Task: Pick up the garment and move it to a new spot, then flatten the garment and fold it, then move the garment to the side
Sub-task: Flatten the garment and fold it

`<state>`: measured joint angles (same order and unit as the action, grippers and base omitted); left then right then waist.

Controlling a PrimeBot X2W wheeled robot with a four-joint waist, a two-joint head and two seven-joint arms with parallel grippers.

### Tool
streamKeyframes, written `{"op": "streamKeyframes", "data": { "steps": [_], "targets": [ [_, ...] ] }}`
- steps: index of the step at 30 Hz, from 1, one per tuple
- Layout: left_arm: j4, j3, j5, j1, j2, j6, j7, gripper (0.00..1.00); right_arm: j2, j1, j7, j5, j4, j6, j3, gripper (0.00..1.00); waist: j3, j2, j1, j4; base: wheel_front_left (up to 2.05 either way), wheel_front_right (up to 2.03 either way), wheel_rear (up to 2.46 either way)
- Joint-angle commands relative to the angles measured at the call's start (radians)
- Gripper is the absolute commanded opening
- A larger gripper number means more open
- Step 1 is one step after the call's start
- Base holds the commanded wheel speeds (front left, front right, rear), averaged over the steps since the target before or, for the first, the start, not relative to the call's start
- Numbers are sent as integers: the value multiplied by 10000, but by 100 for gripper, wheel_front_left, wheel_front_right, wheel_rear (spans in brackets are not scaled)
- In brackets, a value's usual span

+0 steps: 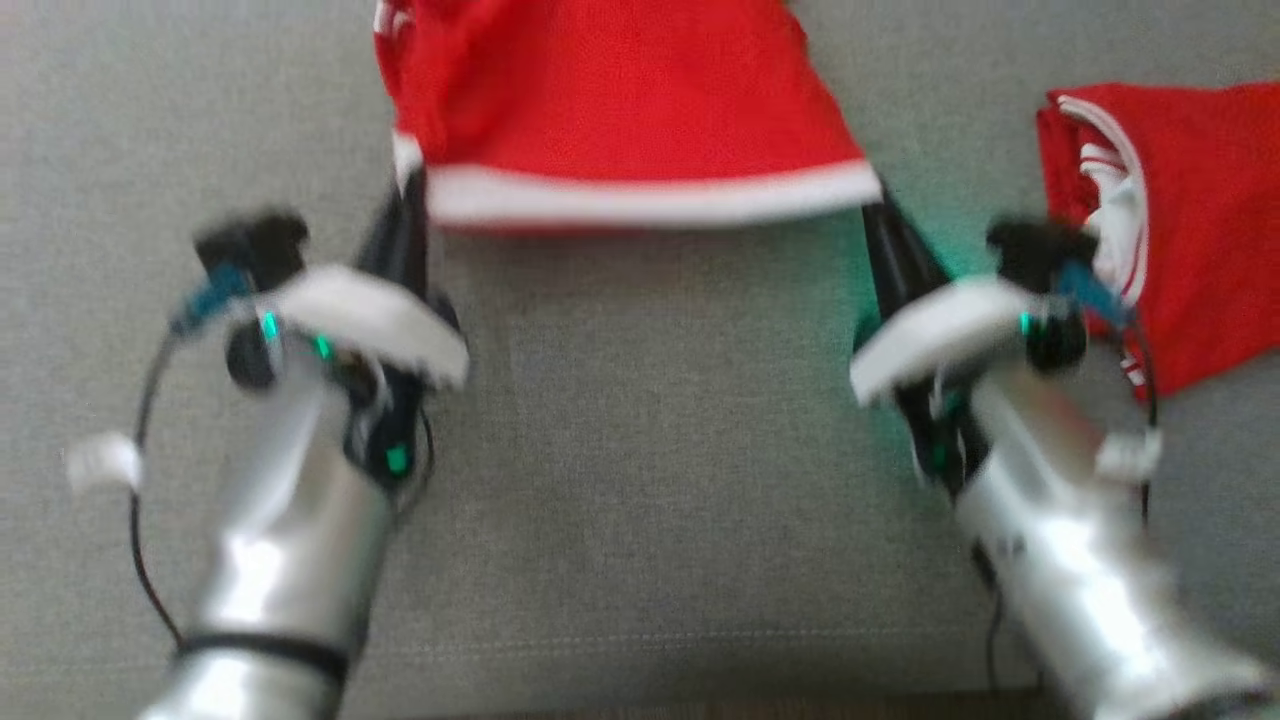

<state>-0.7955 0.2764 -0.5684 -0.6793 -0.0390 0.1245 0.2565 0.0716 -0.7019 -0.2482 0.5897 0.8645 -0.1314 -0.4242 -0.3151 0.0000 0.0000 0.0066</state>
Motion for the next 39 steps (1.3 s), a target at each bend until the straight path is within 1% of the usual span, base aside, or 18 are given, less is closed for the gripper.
{"op": "streamKeyframes", "data": {
  "steps": [1, 4, 6, 10, 15, 17, 20, 23, 28, 31, 33, 36, 39],
  "targets": [
    [428, -195, -77, 241, -335, 57, 52, 0, -185, 485, -131, -154, -478, 7, -9, 0, 265, 0, 0, -21, 0, 0, 0],
    [1201, -41, -268, 1453, -550, 59, 52, 0, -151, 2111, -133, -611, -1464, 7, 407, 0, 645, 0, 0, -70, 0, 0, 0],
    [1693, -109, -346, 2203, -721, 59, 52, 0, -140, 3105, -80, -932, -2109, 7, 687, 0, 901, 0, 0, -125, 0, 0, 0],
    [2629, -312, -330, 3619, -902, -2, 52, 0, -158, 4958, 631, -1598, -3929, 7, 1402, 0, 1358, 0, 0, -197, 0, 0, 0],
    [3993, -448, -289, 5187, -974, -476, 46, 0, -200, 7216, 2146, -2324, -6651, 7, 2268, 0, 1829, 0, 0, -152, 0, 0, 0],
    [4591, -492, -311, 5760, -1024, -726, -48, 0, -207, 8047, 2756, -2356, -7668, 7, 2446, 0, 1999, 0, 0, -119, 0, 0, 0],
    [5498, -496, -320, 6614, -1148, -1060, -322, 0, -210, 9103, 3409, -2346, -8948, 7, 2691, 0, 2289, 0, 0, -65, 0, 0, 0],
    [6392, -516, -331, 7461, -1335, -1369, -646, 0, -211, 9926, 3910, -2407, -9970, 7, 2906, 0, 2509, 0, 0, -65, 0, 0, 0],
    [7660, -483, -357, 8497, -1545, -1783, -1175, 0, -212, 10618, 4496, -2562, -11004, 7, 3049, 0, 2732, 0, 0, -77, 0, 0, 0],
    [8120, -475, -382, 8682, -1620, -1951, -1455, 0, -212, 10585, 4751, -2774, -11241, 7, 3042, 0, 2772, 0, 0, -57, 0, 0, 0],
    [8192, -467, -379, 8662, -1657, -1981, -1547, 0, -213, 10496, 4800, -2792, -11250, 7, 3068, 0, 2774, 0, 0, -51, 0, 0, 0],
    [8299, -439, -392, 8161, -1762, -1956, -1852, 0, -213, 9677, 4690, -2896, -11123, 7, 3241, 0, 2557, 0, 0, -13, 0, 0, 0],
    [8174, -451, -576, 7466, -1733, -1801, -2058, 0, -213, 8573, 4504, -3042, -10581, 7, 3337, 0, 2200, 0, 0, 69, 0, 0, 0]
  ]
}}
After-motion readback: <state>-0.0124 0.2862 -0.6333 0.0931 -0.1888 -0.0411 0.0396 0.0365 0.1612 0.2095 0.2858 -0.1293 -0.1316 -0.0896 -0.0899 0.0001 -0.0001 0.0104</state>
